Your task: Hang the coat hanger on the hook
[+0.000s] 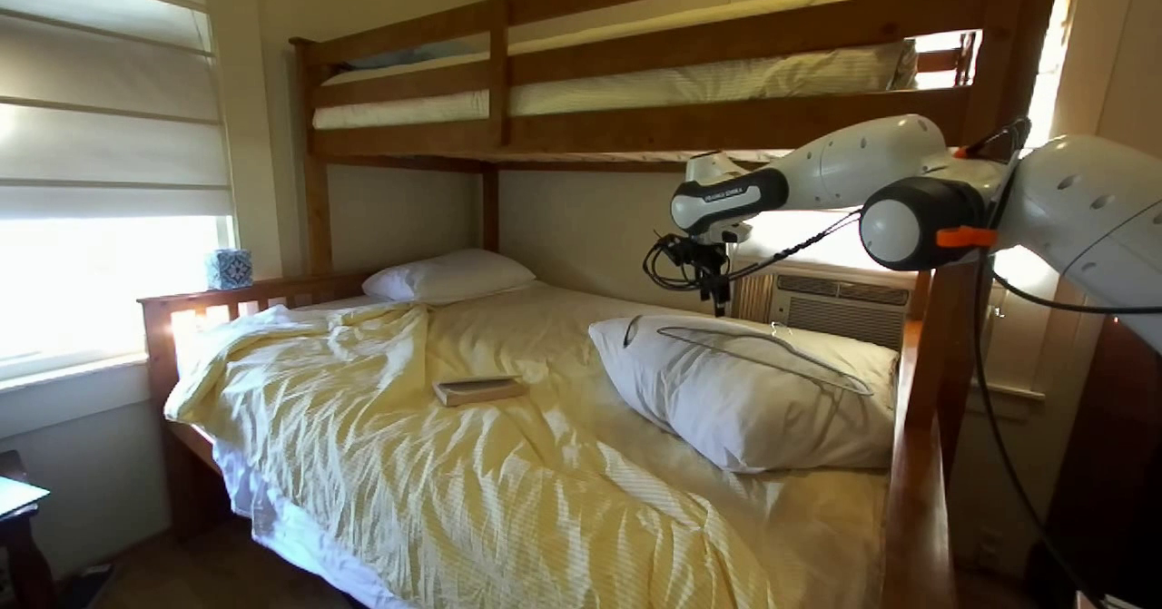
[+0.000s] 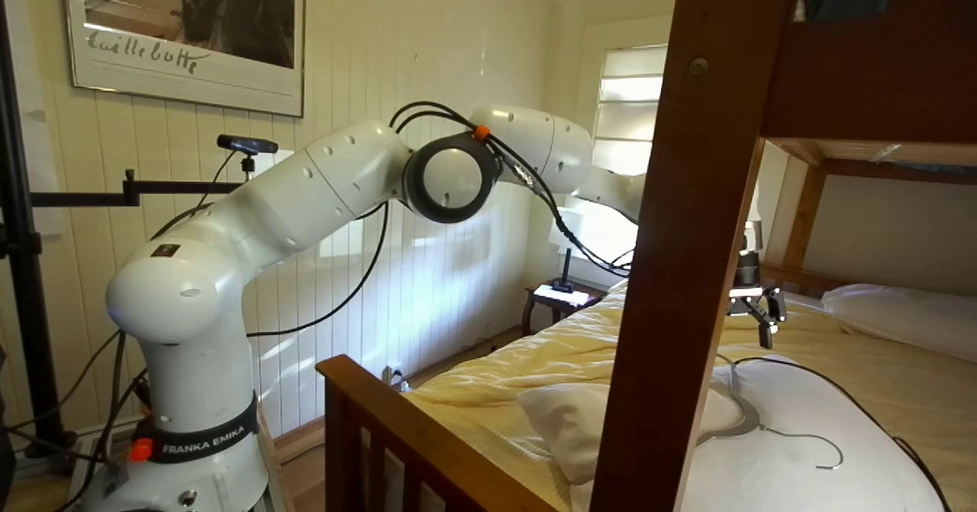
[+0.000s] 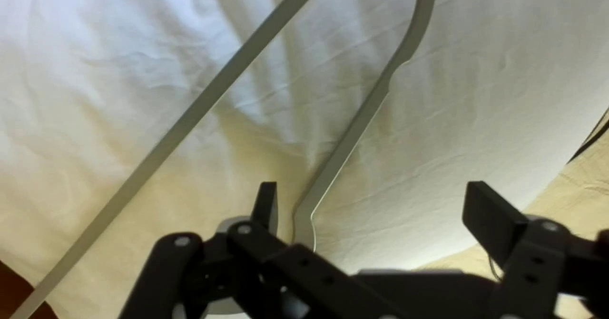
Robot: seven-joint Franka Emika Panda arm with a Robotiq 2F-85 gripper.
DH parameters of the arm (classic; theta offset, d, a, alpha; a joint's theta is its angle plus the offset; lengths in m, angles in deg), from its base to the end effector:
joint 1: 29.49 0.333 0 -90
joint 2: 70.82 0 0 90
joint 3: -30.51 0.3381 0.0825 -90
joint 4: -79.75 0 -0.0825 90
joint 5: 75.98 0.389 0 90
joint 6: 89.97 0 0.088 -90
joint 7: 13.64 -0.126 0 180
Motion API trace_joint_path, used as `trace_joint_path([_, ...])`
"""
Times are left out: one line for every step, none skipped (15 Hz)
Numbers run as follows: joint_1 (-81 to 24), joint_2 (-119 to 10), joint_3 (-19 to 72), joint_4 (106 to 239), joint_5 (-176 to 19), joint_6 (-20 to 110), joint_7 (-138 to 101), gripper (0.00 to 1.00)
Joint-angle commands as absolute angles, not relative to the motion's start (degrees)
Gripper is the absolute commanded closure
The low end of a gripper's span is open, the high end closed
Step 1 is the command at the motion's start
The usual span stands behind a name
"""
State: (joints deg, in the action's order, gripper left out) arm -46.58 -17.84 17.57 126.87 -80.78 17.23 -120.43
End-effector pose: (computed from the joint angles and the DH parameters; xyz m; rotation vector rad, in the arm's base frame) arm 0.7432 -0.3453 0.3807 1.2712 -2.7223 0.4123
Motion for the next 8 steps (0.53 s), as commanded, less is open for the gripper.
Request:
trace_joint_path([-47.37, -16.26, 18.19, 125.76, -77.59, 16.99, -127.41, 0.00])
trace_joint_path([-47.78, -16.02, 18.70, 125.76, -76.61, 16.97, -128.09, 0.00])
trace_joint_path([-48.09, -15.63, 18.89, 125.70, -75.98, 17.44, -128.86, 0.00])
trace_joint_path([-48.48, -15.44, 19.05, 125.68, -75.33, 17.92, -129.28, 0.00])
trace_joint_path([-48.84, -15.24, 19.06, 125.68, -74.78, 18.47, -129.86, 0.00])
trace_joint_path([-49.17, -14.97, 19.07, 125.51, -74.32, 18.63, -130.49, 0.02])
trace_joint_path([-49.52, -14.89, 18.99, 125.43, -73.80, 18.69, -131.36, 0.01])
trace_joint_path([-49.88, -14.71, 19.02, 125.34, -73.19, 18.47, -132.35, 0.03])
